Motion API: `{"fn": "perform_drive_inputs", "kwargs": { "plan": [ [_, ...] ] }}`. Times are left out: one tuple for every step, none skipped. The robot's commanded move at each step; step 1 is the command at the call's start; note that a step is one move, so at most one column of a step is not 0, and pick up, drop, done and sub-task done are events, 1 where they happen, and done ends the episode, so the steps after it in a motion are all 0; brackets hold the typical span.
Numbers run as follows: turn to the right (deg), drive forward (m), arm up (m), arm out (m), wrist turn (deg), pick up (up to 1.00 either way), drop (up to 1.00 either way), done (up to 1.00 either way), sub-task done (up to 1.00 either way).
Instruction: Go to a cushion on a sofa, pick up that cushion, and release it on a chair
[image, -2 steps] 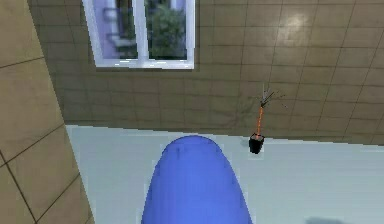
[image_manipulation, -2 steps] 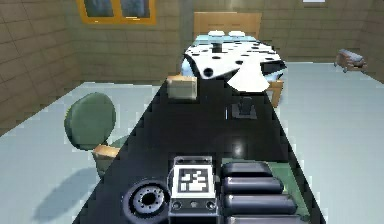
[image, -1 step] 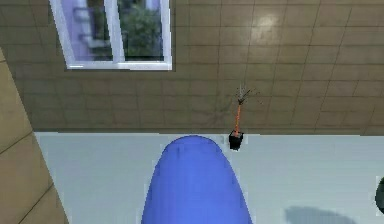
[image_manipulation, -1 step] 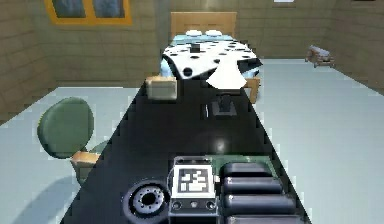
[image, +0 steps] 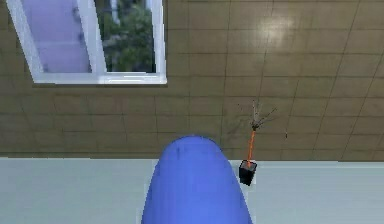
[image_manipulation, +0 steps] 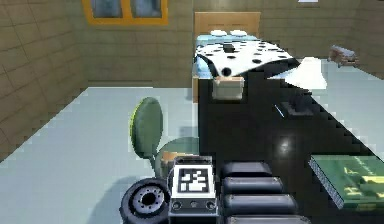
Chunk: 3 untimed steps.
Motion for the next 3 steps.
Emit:
{"fn": "perform_drive_inputs", "kwargs": {
  "plan": [
    [42.0, 0.0, 0.0, 0.0, 0.0, 0.0, 0.0, 0.0, 0.0],
    [0.0, 0.2, 0.0, 0.0, 0.0, 0.0, 0.0, 0.0, 0.0],
    [21.0, 0.0, 0.0, 0.0, 0.0, 0.0, 0.0, 0.0, 0.0]
  ]
}}
